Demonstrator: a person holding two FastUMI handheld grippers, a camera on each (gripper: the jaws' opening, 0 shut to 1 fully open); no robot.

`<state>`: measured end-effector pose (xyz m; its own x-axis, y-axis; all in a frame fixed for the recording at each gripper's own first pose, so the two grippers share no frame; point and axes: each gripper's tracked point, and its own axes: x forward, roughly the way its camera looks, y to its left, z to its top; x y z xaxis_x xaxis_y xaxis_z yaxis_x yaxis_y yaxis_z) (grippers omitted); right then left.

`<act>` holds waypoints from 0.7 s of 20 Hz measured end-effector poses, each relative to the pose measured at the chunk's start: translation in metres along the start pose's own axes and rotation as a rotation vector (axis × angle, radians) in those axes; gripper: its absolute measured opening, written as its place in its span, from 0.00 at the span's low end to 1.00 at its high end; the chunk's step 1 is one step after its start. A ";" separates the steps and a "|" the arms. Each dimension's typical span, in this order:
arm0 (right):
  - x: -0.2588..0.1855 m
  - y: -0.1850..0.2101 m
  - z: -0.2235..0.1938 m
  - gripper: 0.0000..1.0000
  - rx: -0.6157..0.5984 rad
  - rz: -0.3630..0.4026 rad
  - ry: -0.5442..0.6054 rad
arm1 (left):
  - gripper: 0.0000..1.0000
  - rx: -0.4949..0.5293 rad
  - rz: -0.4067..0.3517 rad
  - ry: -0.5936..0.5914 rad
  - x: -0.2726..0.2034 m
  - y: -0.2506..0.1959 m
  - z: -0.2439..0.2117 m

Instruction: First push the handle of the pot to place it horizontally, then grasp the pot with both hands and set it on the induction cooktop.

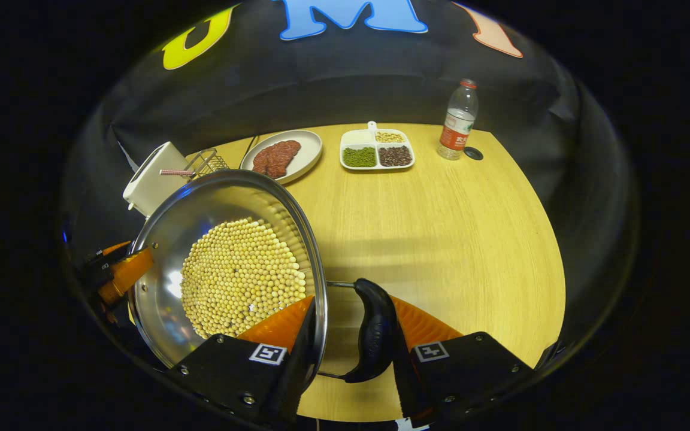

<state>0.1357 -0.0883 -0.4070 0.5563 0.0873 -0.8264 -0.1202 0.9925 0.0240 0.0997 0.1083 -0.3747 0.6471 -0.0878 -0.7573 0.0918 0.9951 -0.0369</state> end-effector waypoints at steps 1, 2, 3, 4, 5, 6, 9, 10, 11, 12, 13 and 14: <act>0.000 0.000 0.000 0.63 -0.003 0.001 -0.002 | 0.64 -0.003 0.003 0.000 0.000 0.009 -0.002; 0.000 -0.001 0.001 0.63 -0.010 0.001 -0.005 | 0.64 -0.006 0.006 0.002 -0.002 0.018 -0.005; -0.001 -0.001 0.002 0.63 -0.016 0.001 -0.006 | 0.64 -0.007 0.011 0.003 -0.004 0.027 -0.006; 0.000 0.000 0.001 0.63 -0.020 0.002 -0.005 | 0.64 -0.011 0.015 0.006 -0.006 0.035 -0.008; 0.001 0.000 0.002 0.63 -0.020 0.003 -0.004 | 0.64 -0.016 0.018 0.008 -0.005 0.043 -0.010; 0.002 -0.001 0.003 0.63 -0.020 0.004 -0.002 | 0.64 -0.020 0.021 0.010 -0.005 0.051 -0.012; 0.002 0.000 0.004 0.63 -0.026 0.005 0.002 | 0.60 -0.022 0.028 0.016 -0.005 0.076 -0.016; 0.003 0.000 0.005 0.63 -0.026 0.005 0.004 | 0.60 -0.025 0.031 0.017 -0.006 0.084 -0.017; 0.004 0.000 0.005 0.63 -0.024 0.006 0.003 | 0.60 -0.027 0.034 0.017 -0.006 0.091 -0.017; 0.004 0.000 0.004 0.63 -0.022 0.005 0.006 | 0.64 -0.028 0.038 0.017 -0.005 0.099 -0.019; 0.005 0.000 0.005 0.63 -0.020 0.004 0.007 | 0.60 -0.028 0.042 0.019 -0.004 0.107 -0.021; 0.004 -0.001 0.004 0.63 -0.024 0.003 0.009 | 0.64 -0.030 0.045 0.020 -0.002 0.114 -0.022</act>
<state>0.1418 -0.0885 -0.4081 0.5481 0.0894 -0.8316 -0.1414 0.9899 0.0132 0.0922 0.2230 -0.3914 0.6349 -0.0419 -0.7715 0.0399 0.9990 -0.0215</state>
